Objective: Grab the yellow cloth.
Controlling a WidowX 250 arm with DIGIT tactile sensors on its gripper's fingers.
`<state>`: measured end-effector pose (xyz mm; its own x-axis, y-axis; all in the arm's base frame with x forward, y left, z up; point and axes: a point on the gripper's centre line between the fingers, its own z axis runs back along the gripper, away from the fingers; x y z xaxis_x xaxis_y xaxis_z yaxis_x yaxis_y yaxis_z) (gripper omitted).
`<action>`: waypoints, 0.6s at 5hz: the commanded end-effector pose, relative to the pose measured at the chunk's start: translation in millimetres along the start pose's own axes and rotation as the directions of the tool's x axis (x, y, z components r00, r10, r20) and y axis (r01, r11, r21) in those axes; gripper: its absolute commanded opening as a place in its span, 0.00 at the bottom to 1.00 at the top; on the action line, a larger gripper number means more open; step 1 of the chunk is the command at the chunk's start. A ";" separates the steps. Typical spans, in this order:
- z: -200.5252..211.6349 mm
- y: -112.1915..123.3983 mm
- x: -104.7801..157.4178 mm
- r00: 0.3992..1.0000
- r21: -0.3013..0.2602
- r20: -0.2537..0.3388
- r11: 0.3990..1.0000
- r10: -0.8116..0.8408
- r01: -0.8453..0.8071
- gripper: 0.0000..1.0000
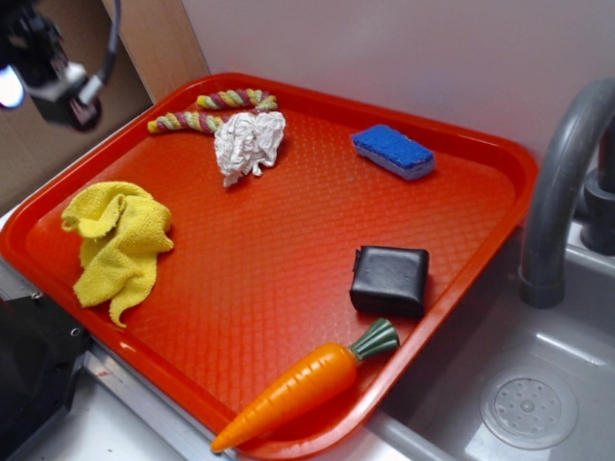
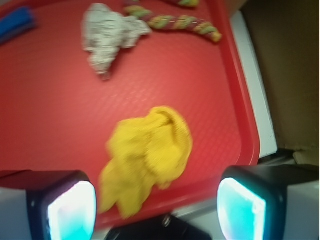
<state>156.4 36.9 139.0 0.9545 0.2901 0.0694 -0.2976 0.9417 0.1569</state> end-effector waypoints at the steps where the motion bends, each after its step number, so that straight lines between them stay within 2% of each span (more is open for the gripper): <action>1: -87.4 -8.8 -1.0 0.994 0.061 0.077 0.996 -0.075 0.071 1.00; 2: -119.9 -12.1 -5.3 0.989 0.087 0.054 0.987 -0.139 0.134 1.00; 3: -129.2 -17.0 -4.6 0.985 0.073 0.042 0.984 -0.168 0.164 0.80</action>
<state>158.5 42.7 18.1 0.9880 0.1247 0.0910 -0.1443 0.9558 0.2561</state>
